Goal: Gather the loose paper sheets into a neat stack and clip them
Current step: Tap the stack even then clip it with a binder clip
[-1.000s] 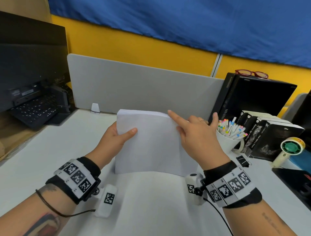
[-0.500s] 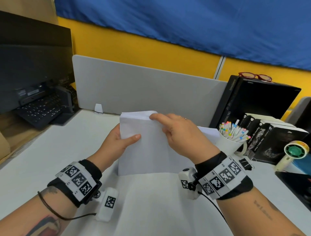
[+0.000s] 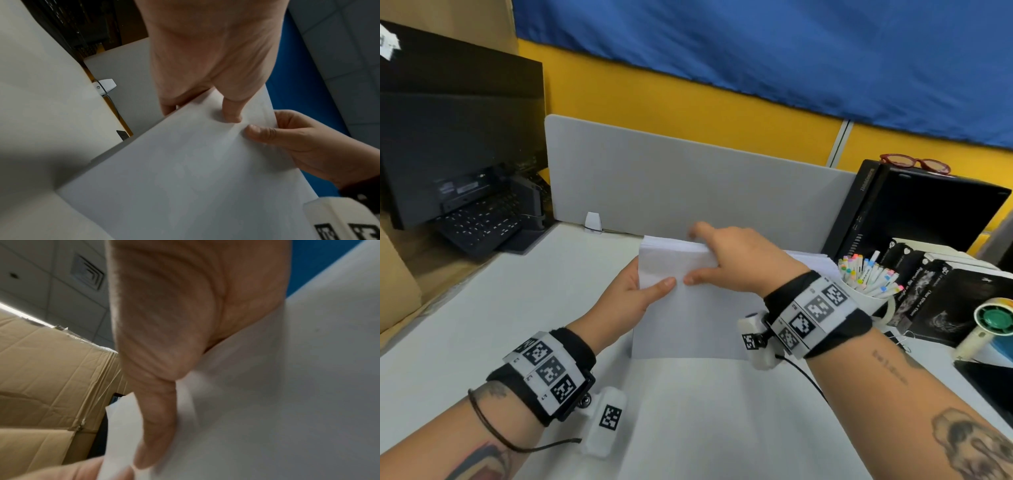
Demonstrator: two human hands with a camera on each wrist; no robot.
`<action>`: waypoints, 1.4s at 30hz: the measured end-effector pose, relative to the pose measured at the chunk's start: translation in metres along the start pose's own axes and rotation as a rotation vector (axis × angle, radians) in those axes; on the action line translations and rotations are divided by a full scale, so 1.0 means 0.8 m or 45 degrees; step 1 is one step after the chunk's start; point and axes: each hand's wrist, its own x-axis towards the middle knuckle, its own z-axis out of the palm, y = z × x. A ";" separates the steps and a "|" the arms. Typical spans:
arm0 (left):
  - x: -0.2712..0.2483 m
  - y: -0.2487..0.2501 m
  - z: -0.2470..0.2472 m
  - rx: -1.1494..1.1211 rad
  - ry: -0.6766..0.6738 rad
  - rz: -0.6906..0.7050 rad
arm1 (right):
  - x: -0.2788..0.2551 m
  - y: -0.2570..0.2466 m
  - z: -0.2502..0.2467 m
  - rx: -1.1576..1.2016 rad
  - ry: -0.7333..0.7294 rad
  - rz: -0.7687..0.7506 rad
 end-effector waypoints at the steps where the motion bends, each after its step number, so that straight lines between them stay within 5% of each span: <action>1: 0.001 -0.003 -0.002 0.015 0.006 0.003 | 0.004 -0.002 -0.001 0.035 -0.069 0.006; 4: 0.000 -0.011 -0.011 0.102 0.008 -0.026 | 0.005 -0.001 -0.002 0.097 0.001 -0.031; 6: -0.001 -0.012 -0.019 0.172 0.023 -0.067 | -0.004 0.010 -0.005 0.248 0.209 -0.007; 11: 0.008 0.034 -0.034 -0.016 0.377 0.083 | -0.039 0.045 -0.018 1.197 0.729 0.087; 14: 0.027 0.084 -0.018 -0.245 0.297 0.213 | -0.055 0.043 -0.008 1.485 0.977 0.115; 18: 0.043 0.126 0.013 -0.152 0.170 0.330 | -0.067 0.035 0.015 1.803 1.145 0.169; 26: 0.014 0.026 0.033 -0.019 0.194 0.038 | -0.095 0.048 0.099 2.029 0.853 0.483; 30: 0.029 0.053 0.020 0.033 0.109 0.092 | -0.091 0.063 0.058 2.068 0.745 0.284; 34: 0.052 0.098 0.004 -0.020 -0.188 0.102 | -0.086 0.078 0.023 2.085 0.563 -0.009; 42: 0.059 0.105 0.000 -0.348 -0.571 -0.025 | -0.086 0.075 0.022 2.271 0.468 -0.066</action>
